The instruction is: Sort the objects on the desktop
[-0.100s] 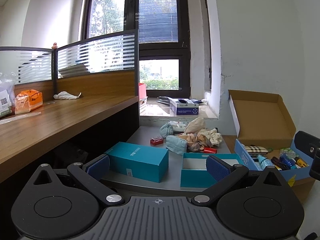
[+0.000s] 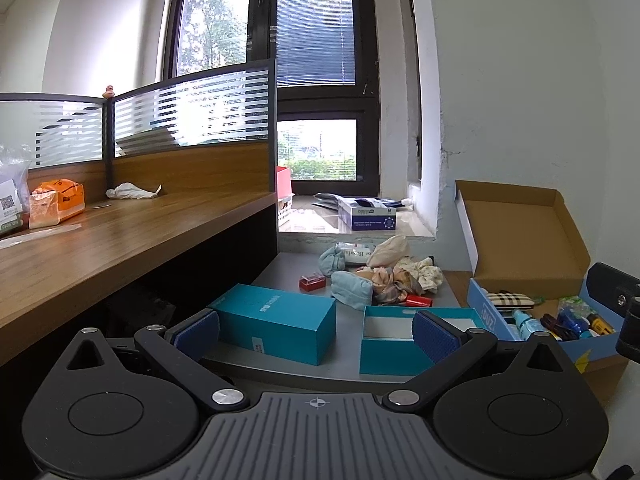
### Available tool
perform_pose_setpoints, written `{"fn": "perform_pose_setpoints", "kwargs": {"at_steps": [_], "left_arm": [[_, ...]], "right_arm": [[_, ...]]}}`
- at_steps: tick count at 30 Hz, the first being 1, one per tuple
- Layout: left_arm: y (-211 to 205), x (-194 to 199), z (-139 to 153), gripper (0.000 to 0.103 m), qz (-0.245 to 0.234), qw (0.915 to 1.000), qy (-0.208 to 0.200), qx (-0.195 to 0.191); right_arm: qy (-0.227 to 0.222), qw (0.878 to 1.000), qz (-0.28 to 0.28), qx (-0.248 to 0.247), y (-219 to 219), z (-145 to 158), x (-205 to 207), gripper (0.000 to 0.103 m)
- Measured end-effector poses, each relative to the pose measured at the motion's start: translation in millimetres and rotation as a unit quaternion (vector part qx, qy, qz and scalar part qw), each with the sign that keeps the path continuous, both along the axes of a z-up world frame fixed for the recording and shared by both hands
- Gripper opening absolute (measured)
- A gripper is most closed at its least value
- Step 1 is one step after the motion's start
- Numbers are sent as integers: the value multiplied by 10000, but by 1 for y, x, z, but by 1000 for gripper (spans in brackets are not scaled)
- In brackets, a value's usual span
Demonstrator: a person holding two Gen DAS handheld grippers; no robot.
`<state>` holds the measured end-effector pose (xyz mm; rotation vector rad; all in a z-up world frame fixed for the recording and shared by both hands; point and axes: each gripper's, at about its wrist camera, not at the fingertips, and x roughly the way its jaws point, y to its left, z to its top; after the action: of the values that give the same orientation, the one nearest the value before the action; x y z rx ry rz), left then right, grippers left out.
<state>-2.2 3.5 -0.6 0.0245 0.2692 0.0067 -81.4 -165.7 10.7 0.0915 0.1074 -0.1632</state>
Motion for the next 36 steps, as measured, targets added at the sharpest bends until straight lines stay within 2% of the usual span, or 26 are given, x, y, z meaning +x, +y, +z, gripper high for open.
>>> {"fn": "perform_pose_setpoints", "kwargs": {"at_steps": [10,14,36], "left_arm": [[-9,-1,7,103,-17,10000,-57,26],[-9,-3,9,103,-42,10000,-44,-15],[-5,-4,10,103,26,9999,-49,-144]], "right_arm": [[50,10000,52,59,1,-1,-1,103],[78,9999,71,-8,3,-3,14,103],[202,9993,92,-305,9,2,7,103]]}}
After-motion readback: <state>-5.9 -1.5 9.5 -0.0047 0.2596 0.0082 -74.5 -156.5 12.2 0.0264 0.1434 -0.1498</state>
